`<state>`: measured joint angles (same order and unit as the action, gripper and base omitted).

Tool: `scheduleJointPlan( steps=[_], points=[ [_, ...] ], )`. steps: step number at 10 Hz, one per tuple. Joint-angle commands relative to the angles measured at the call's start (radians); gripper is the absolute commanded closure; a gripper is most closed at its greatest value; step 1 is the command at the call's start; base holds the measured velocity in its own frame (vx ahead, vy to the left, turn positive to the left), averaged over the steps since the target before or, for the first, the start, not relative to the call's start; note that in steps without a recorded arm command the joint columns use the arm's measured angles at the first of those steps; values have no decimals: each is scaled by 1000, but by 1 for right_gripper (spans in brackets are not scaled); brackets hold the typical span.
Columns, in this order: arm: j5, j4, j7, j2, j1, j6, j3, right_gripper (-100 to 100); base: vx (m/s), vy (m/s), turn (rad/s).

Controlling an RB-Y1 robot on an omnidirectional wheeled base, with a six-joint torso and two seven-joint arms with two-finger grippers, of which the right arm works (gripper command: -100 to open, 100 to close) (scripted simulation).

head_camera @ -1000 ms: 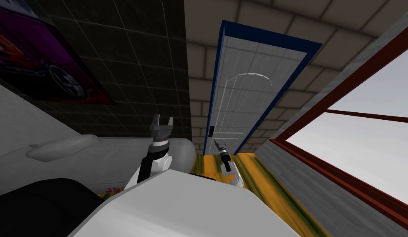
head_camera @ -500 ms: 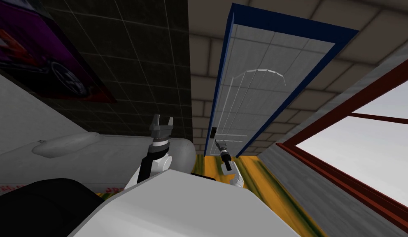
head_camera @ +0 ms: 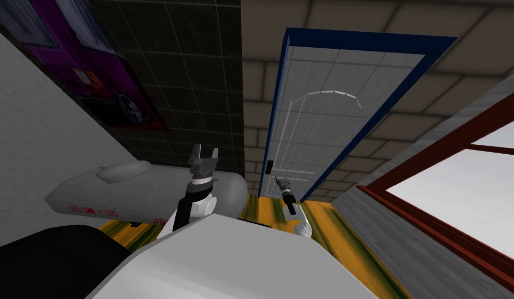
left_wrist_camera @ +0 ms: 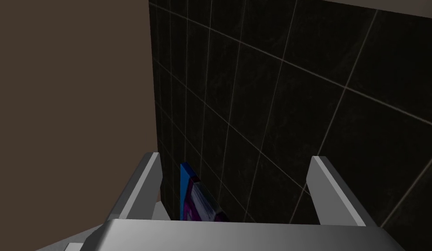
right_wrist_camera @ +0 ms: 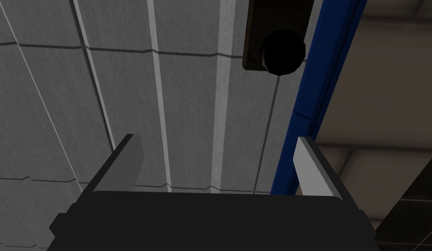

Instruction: Pull the door open

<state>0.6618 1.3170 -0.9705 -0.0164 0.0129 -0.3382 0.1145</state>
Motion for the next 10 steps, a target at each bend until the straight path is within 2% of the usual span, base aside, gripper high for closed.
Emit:
scheduleJointPlan(
  steps=[1, 2, 4, 5, 6, 10],
  points=[
    [-8, -27, -17, -3, -22, -8, 40, -100, -26, -26, 177],
    [-14, -38, -26, -7, -33, -9, 66, -100, -33, -44, 227],
    [-20, -49, -35, -8, -44, -9, 94, -100, -32, -34, 127],
    [-27, -60, -44, -8, -56, -10, 121, -100, -39, -36, 200],
    [-30, -66, -48, -7, -62, -10, 135, -100, -28, -34, 163],
    [-53, -106, -81, 12, -103, -11, 235, -100, 12, -10, 210]
  ],
)
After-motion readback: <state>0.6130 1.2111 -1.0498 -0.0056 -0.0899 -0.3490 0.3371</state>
